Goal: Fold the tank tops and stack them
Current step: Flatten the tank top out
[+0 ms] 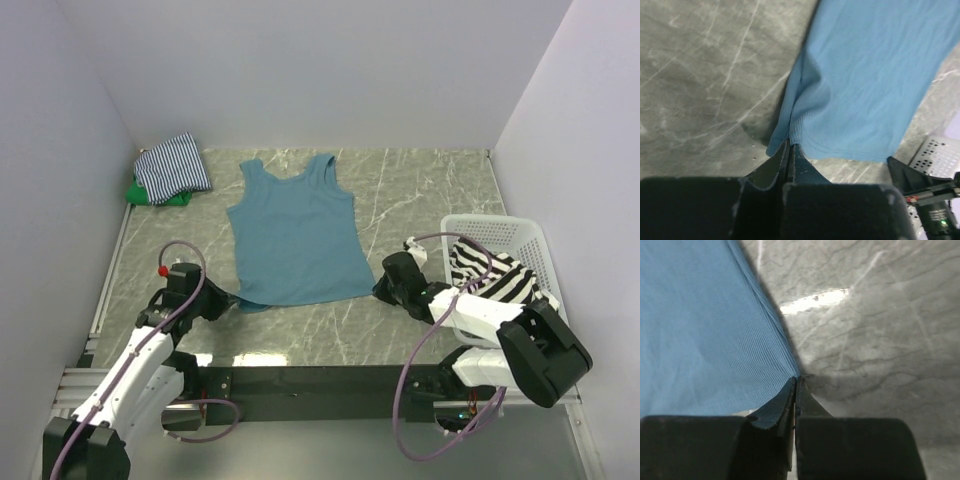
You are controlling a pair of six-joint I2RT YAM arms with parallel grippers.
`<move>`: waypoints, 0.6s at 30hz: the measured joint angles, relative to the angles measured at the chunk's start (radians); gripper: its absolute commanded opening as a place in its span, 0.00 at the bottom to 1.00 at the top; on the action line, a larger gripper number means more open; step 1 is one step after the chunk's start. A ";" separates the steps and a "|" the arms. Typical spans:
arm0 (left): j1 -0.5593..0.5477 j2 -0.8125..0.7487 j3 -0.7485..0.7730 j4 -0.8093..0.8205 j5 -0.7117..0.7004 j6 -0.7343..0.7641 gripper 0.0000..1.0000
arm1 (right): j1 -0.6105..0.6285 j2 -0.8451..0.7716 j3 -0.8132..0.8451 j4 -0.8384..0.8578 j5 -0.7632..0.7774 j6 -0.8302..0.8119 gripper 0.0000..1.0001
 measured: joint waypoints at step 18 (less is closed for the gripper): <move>-0.203 0.238 0.047 -0.050 -0.061 0.002 0.01 | -0.128 -0.190 0.158 -0.421 0.096 -0.078 0.00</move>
